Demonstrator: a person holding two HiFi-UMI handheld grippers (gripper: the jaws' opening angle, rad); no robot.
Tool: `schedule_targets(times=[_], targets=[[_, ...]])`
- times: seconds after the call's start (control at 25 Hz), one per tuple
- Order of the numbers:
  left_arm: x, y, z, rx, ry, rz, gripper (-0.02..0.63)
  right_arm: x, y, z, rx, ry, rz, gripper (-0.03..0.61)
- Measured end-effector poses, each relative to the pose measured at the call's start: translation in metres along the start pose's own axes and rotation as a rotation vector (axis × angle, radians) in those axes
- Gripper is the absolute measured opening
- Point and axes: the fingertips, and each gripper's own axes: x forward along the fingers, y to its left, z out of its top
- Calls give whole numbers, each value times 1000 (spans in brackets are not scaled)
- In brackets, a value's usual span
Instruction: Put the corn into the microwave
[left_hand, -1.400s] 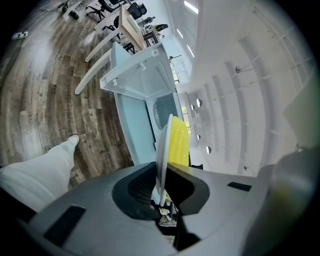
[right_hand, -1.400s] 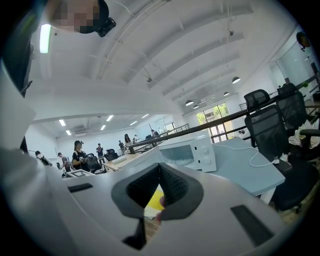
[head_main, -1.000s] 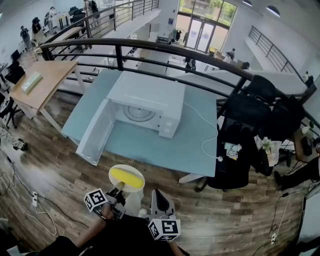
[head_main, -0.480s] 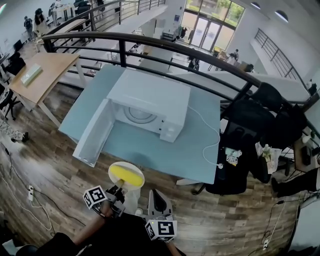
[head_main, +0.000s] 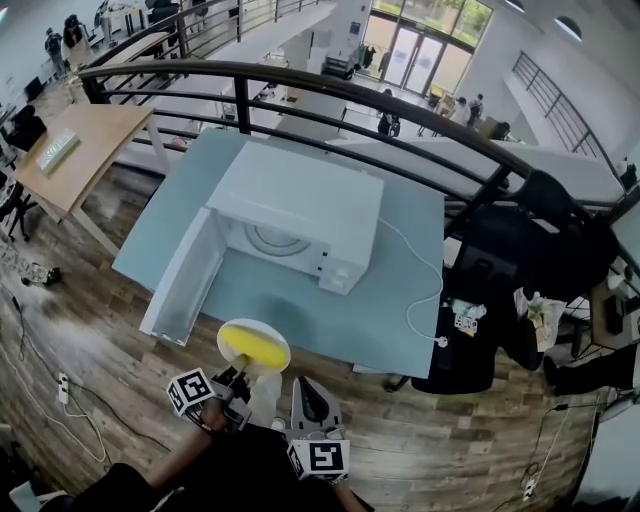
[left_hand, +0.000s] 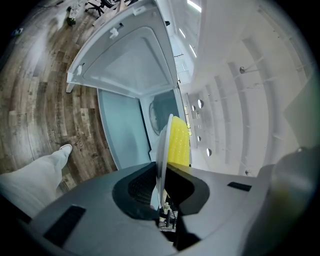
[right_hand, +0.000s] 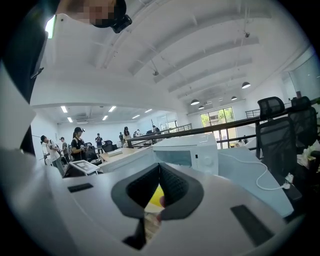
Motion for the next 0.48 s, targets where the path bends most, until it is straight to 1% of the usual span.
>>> schedule_targets(times=[0.48], targets=[[54,-11,41,-13,-4,18,29,46,-27,11,11,35,-25,9]])
